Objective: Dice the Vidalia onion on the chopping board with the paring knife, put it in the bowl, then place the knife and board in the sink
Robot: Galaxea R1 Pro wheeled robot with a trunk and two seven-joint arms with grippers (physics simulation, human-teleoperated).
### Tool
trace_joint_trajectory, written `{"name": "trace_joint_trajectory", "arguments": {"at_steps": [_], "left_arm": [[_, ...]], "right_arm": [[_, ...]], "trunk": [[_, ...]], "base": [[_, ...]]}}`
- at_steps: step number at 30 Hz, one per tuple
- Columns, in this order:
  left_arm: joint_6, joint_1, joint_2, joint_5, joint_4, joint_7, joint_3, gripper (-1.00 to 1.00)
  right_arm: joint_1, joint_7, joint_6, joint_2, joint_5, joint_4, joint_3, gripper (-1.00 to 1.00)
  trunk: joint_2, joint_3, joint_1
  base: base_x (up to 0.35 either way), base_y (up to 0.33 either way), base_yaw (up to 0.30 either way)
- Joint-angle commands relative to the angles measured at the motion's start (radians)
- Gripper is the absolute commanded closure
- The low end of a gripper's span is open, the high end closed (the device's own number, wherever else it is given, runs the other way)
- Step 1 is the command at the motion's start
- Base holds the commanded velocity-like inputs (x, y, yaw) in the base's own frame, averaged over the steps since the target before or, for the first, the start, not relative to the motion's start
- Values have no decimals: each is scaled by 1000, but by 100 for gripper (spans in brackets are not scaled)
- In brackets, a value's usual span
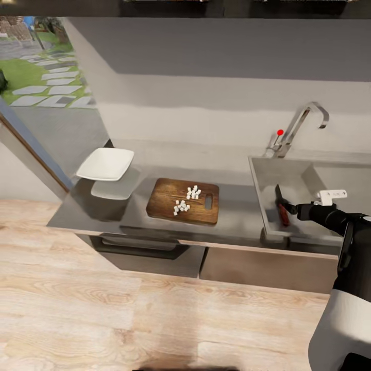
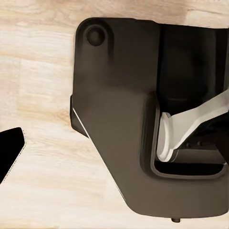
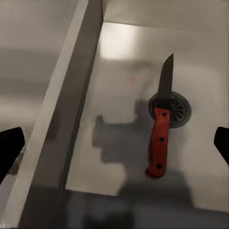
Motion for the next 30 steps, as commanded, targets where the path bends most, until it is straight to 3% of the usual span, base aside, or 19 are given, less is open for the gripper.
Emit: {"name": "trace_joint_trajectory", "arguments": {"at_steps": [1,30], "left_arm": [[-1,0,-1,2,-2,-8,5,-100],[-1,0,-1,2,0,-8,5,-100]], "right_arm": [[-1,10,3,0,10,-1,-1,-100],[-1,10,1,2,10,-1,-1,-100]], "trunk": [[-2,0,1],[-2,44,1]], "base": [[-26,245,0],[-2,222,0]]}}
